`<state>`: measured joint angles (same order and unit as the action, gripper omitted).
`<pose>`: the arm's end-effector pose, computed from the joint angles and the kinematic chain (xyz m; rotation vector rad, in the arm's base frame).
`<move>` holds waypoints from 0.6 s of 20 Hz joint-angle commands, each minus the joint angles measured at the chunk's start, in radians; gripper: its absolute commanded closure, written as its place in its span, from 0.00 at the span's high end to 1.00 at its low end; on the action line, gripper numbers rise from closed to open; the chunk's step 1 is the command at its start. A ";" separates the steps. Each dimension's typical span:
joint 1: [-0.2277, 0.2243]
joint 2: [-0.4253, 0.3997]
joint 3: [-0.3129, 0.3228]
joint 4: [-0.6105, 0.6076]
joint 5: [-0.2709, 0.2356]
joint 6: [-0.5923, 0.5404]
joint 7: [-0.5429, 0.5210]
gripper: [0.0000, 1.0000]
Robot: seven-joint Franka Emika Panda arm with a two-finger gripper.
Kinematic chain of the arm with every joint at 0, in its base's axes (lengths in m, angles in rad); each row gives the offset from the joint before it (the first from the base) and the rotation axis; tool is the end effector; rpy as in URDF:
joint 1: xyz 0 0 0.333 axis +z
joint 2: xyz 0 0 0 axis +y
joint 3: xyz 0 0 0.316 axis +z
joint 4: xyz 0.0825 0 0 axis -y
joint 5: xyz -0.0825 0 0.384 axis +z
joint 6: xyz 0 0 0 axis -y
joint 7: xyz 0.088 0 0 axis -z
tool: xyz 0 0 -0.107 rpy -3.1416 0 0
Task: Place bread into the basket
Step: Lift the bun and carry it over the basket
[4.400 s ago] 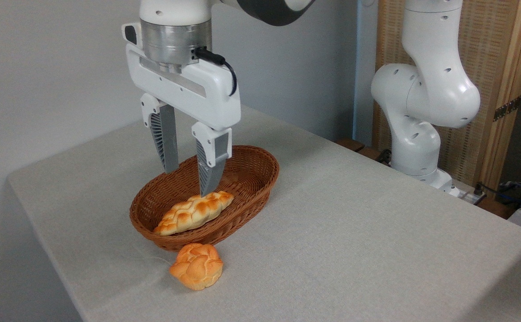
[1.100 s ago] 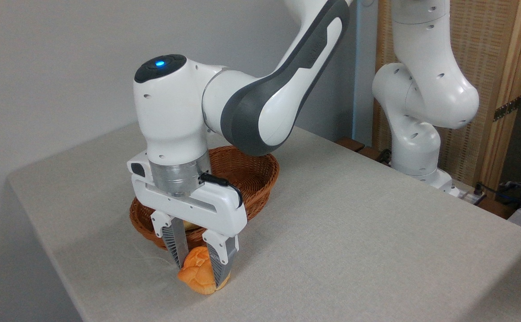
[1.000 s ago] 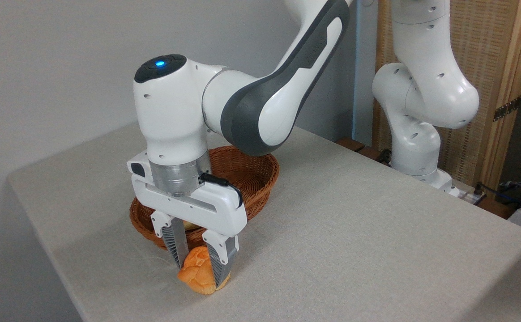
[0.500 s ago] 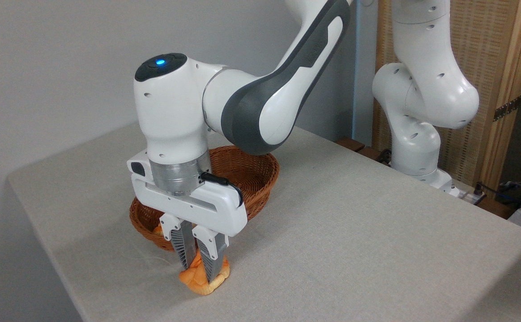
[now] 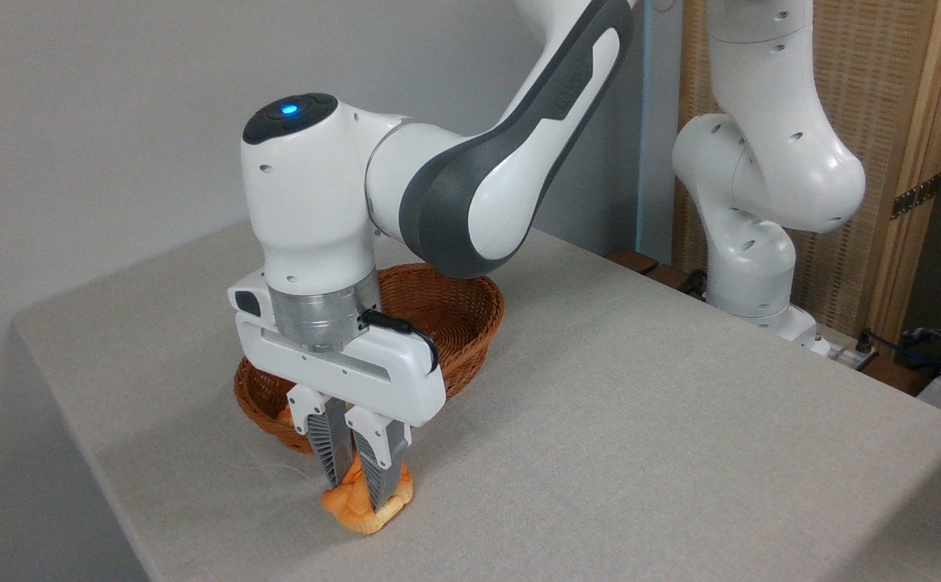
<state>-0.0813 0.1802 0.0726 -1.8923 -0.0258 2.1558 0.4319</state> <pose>0.6107 -0.0082 0.4177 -3.0585 0.6662 -0.1314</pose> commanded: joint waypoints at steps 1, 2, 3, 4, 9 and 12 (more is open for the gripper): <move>0.003 -0.016 0.012 0.032 0.012 -0.017 0.016 0.36; 0.008 -0.016 0.012 0.042 0.012 -0.017 0.018 0.36; 0.011 -0.015 0.012 0.053 0.010 -0.017 0.015 0.36; 0.012 -0.013 0.013 0.061 0.007 -0.016 0.015 0.36; 0.014 -0.013 0.038 0.108 -0.008 -0.014 -0.001 0.37; 0.012 -0.015 0.046 0.143 -0.055 -0.016 -0.001 0.38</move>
<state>-0.0639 0.1725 0.1035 -1.7873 -0.0419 2.1558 0.4304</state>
